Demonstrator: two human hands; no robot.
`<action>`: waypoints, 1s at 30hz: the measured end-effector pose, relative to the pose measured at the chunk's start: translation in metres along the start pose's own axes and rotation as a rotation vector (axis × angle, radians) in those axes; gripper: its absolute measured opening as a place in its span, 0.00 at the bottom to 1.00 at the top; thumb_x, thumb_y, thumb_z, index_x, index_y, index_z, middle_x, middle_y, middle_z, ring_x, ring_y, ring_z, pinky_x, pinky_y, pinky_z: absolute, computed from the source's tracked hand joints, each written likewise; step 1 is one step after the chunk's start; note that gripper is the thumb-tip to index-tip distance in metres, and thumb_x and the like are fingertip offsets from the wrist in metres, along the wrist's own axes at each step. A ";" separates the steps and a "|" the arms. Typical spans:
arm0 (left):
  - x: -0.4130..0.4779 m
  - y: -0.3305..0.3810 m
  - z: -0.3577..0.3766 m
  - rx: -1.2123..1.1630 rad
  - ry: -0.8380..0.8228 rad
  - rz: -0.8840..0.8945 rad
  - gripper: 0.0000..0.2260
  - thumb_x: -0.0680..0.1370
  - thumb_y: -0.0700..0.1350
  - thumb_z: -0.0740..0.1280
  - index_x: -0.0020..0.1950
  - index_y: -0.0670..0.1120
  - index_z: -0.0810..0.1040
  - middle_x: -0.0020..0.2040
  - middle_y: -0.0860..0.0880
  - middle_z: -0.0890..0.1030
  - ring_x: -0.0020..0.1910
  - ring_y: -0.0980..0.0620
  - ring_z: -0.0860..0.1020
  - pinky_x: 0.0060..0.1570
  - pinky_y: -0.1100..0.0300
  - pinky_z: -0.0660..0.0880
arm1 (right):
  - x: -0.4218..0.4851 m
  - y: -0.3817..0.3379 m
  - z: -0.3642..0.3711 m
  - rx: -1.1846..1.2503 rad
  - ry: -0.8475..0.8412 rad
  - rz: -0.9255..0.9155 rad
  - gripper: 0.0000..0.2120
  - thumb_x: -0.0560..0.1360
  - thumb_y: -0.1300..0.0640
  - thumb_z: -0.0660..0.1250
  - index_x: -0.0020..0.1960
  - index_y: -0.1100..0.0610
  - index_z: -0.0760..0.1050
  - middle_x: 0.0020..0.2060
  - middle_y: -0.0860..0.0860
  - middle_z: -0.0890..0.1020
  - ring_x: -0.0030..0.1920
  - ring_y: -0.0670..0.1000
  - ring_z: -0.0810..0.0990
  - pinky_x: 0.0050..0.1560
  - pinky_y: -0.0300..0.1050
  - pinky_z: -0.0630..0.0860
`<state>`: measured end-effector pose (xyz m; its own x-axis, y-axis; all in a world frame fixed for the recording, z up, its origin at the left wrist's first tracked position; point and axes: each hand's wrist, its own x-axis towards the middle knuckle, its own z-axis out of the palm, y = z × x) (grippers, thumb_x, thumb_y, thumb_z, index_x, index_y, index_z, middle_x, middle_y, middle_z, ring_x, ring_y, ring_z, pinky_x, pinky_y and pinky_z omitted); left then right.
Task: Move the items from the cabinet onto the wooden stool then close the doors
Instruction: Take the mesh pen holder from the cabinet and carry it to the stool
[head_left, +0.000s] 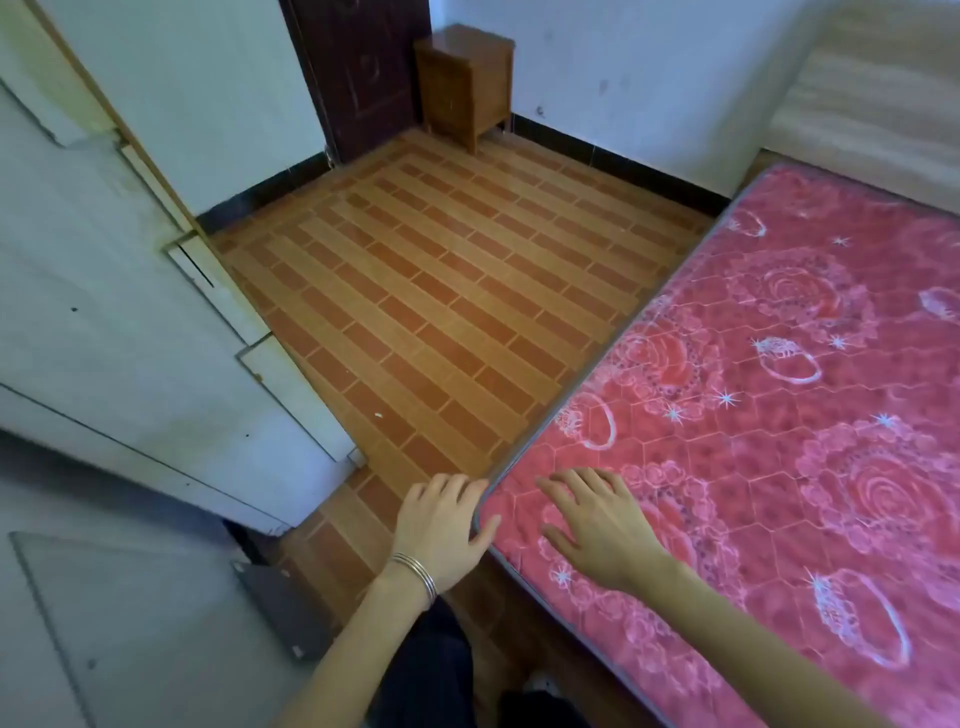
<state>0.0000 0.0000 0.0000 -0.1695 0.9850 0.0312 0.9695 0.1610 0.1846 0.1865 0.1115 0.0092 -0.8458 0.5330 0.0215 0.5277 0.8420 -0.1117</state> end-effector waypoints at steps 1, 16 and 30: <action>0.003 -0.009 -0.002 0.000 0.022 0.001 0.22 0.74 0.60 0.54 0.55 0.48 0.80 0.48 0.52 0.81 0.46 0.51 0.79 0.41 0.55 0.75 | 0.008 -0.002 0.002 0.004 -0.004 -0.009 0.22 0.71 0.42 0.56 0.59 0.53 0.74 0.50 0.49 0.80 0.49 0.52 0.79 0.51 0.51 0.76; 0.133 -0.218 -0.078 0.187 0.128 0.161 0.22 0.74 0.58 0.56 0.54 0.47 0.81 0.47 0.51 0.81 0.46 0.50 0.78 0.42 0.54 0.76 | 0.228 -0.050 -0.018 -0.004 0.133 0.083 0.21 0.72 0.41 0.54 0.56 0.52 0.75 0.50 0.50 0.80 0.50 0.52 0.79 0.47 0.48 0.77; 0.187 -0.291 -0.118 0.106 0.236 0.220 0.21 0.76 0.55 0.58 0.61 0.45 0.78 0.58 0.46 0.79 0.61 0.46 0.75 0.61 0.46 0.70 | 0.328 -0.063 -0.028 -0.030 0.084 0.011 0.23 0.73 0.43 0.56 0.65 0.52 0.69 0.62 0.52 0.74 0.63 0.55 0.71 0.61 0.55 0.70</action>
<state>-0.3352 0.1305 0.0679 0.0212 0.9574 0.2880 0.9983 -0.0357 0.0451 -0.1220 0.2358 0.0515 -0.8311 0.5464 0.1040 0.5402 0.8375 -0.0830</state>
